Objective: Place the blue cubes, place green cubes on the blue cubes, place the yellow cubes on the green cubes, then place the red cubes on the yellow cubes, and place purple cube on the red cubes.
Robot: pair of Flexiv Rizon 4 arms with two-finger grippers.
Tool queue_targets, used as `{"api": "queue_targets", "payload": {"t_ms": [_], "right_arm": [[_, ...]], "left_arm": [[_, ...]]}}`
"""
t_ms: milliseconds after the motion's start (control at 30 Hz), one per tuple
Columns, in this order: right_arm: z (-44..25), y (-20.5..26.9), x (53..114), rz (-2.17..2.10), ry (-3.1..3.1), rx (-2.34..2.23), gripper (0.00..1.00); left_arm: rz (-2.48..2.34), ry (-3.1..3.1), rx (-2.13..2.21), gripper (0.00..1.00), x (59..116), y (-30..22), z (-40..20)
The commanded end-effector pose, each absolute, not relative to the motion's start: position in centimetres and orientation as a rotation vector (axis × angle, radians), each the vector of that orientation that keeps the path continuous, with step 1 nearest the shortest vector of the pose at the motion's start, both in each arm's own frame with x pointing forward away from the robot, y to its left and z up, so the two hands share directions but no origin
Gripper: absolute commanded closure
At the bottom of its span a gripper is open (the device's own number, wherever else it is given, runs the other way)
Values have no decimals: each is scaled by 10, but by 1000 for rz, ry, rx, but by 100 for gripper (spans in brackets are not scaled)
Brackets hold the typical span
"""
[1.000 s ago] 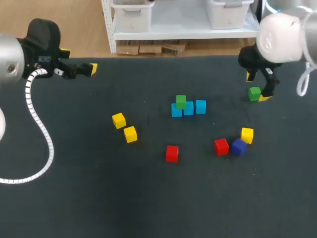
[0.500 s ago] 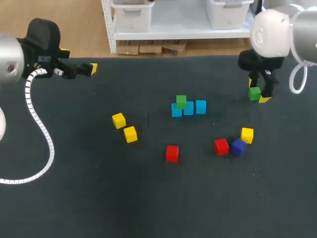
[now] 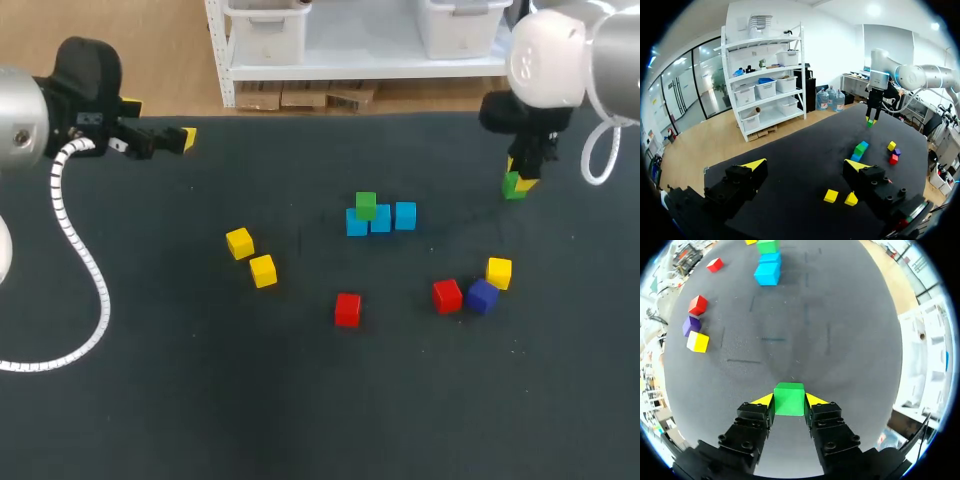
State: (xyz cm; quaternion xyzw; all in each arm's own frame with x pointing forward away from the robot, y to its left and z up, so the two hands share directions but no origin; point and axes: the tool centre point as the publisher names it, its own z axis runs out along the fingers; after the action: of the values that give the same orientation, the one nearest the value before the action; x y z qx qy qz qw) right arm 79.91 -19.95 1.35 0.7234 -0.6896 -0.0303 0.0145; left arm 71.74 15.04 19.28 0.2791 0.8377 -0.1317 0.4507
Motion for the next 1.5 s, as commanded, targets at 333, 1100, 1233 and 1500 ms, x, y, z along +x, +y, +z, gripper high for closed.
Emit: {"api": "queue_targets", "payload": {"t_ms": [333, 1100, 1233, 1500], "right_arm": [[77, -137, 779, -4, -2190, 2242, 100], [76, -57, 761, -145, -2158, 2225, 100], [73, -50, 759, -174, -2168, 2229, 100], [67, -33, 756, -189, -2125, 2267, 100]], "left_arm": [[-339, 2061, 695, 0, 718, 153, 191], [-339, 2061, 695, 0, 718, 153, 191], [-339, 2061, 695, 0, 718, 153, 191], [-339, 2061, 695, 0, 718, 153, 191]]}}
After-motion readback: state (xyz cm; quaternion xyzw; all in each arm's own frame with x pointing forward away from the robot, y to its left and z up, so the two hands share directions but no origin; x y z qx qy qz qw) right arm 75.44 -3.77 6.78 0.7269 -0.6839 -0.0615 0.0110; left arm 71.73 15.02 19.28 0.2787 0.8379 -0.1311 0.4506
